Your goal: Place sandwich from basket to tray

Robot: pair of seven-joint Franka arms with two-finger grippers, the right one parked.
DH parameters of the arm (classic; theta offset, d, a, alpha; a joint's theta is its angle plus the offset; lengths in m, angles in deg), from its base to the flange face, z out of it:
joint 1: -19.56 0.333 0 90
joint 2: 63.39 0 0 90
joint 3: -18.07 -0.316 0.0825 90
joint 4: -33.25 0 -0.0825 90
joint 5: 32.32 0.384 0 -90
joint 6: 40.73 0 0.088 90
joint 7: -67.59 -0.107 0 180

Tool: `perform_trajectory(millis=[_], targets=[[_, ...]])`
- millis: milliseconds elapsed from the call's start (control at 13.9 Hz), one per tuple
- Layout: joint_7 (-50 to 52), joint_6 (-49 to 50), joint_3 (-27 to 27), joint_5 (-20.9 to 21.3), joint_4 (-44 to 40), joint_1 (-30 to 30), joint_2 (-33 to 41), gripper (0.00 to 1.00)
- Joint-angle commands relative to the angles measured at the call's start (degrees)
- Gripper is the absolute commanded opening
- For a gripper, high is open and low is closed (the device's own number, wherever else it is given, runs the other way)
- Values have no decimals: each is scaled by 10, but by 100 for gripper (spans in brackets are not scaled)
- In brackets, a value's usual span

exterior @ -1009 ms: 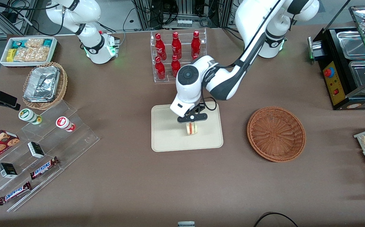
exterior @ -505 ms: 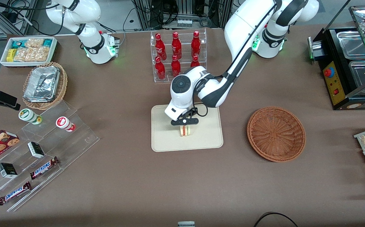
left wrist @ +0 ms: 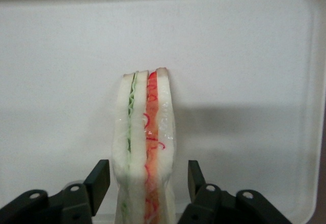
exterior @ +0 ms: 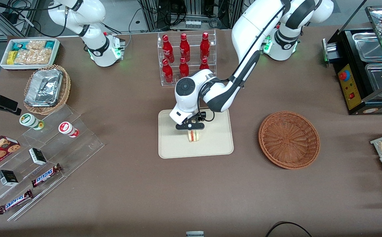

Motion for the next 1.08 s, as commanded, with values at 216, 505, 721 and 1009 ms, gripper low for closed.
perform_trajectory(millis=[216, 505, 721, 1009], targets=[[15, 124, -12, -2, 1, 26, 157, 100], [3, 215, -11, -10, 8, 115, 257, 100], [-104, 283, -12, -29, 27, 185, 323, 100], [-255, 310, -12, -59, 104, 280, 429, 100]])
